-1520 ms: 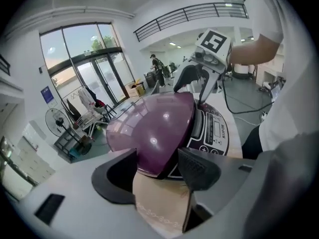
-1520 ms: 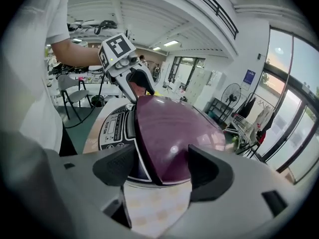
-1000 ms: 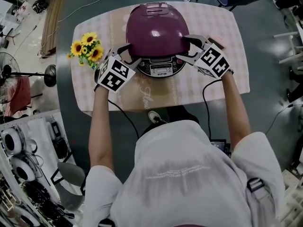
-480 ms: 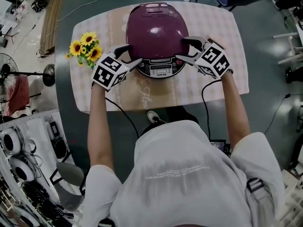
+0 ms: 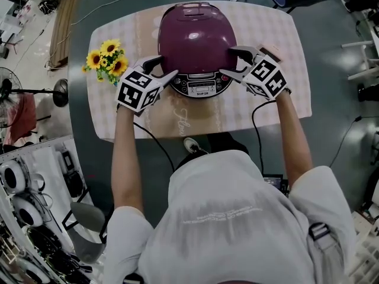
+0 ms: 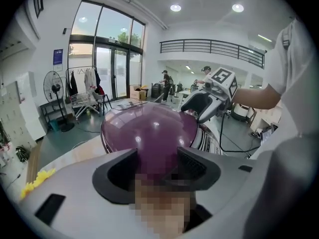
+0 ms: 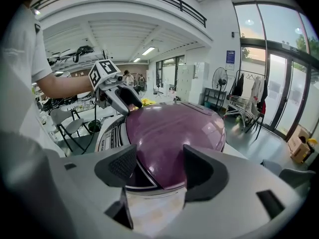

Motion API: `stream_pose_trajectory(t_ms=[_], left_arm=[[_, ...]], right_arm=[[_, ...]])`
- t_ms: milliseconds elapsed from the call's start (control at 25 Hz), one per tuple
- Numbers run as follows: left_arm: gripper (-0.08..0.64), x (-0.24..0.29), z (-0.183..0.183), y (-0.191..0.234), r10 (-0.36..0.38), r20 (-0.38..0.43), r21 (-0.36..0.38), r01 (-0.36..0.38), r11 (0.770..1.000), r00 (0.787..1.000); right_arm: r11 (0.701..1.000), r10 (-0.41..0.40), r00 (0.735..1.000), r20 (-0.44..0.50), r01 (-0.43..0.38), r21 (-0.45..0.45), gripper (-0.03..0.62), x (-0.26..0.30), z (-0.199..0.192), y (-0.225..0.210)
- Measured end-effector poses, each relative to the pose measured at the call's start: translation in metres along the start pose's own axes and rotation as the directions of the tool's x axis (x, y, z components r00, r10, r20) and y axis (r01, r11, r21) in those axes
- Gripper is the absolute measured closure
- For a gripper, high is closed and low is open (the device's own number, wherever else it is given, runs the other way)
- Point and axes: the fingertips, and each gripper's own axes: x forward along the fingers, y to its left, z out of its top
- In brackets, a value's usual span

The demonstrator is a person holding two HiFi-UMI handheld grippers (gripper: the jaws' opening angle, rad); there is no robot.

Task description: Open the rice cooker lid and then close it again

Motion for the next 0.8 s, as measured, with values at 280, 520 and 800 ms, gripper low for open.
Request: stream_pose_trajectory(t_ms=[280,520,800], left_arm=[[0.296,-0.0008,0.0008,0.0005,0.014,0.01,-0.006,-0.014,1.0,1.0],[0.296,0.0003,0.0004,0.0011,0.018,0.019,-0.028,-0.018,0.999,1.0],[0.296,-0.0002,0.0018,0.0036,0.03,0.067,-0.064,-0.025,0.998,0.997]], right_arm=[[1.0,-0.016,1.0,-0.022,0.017,0.017,0.287,0.0008,0.0012,0.0],[0.999,-0.029,0.999,-0.023,0.029,0.035,0.285,0.0012,0.0004,-0.0001],[0.998,-0.039,0.999,0.009,0.038,0.054,0.285,0.0017,0.0011,-0.001]])
